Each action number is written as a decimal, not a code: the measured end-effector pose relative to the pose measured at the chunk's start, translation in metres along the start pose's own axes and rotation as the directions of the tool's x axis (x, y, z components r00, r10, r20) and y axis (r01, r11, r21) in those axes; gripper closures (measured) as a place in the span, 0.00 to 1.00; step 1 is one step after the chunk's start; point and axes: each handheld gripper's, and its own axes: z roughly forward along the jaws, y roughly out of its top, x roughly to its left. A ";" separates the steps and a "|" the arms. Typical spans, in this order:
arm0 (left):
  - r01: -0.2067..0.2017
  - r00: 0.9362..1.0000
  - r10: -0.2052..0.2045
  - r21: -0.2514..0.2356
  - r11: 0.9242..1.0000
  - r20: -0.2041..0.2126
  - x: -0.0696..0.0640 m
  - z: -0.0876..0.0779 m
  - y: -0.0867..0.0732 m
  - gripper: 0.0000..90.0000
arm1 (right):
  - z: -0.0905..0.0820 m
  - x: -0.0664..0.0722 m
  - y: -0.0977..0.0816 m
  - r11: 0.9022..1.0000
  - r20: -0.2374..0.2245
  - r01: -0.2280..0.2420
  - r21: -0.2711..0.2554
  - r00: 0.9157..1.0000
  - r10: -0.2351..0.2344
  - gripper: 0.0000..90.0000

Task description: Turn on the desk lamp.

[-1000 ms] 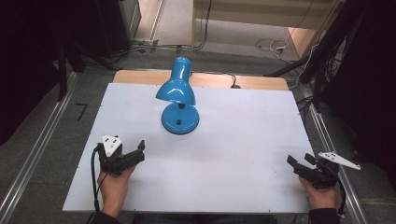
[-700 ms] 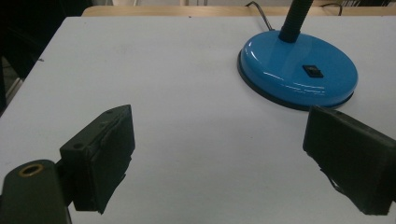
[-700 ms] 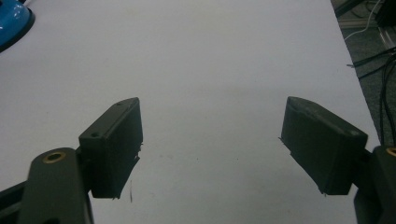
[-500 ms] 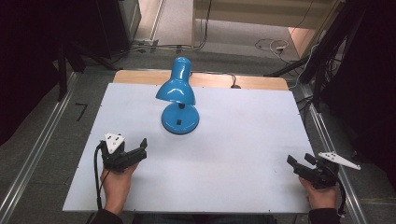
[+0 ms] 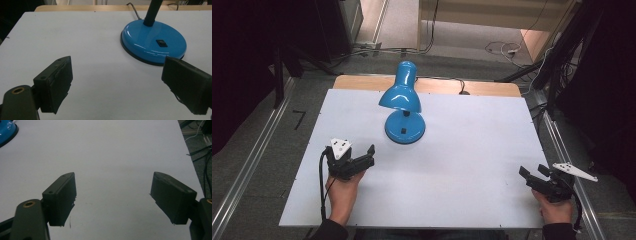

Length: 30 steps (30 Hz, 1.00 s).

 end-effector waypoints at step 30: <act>0.009 0.999 -0.010 0.015 1.000 0.044 -0.013 0.020 0.008 0.14 | 0.000 0.000 0.000 1.000 0.001 0.000 0.000 1.000 0.000 0.21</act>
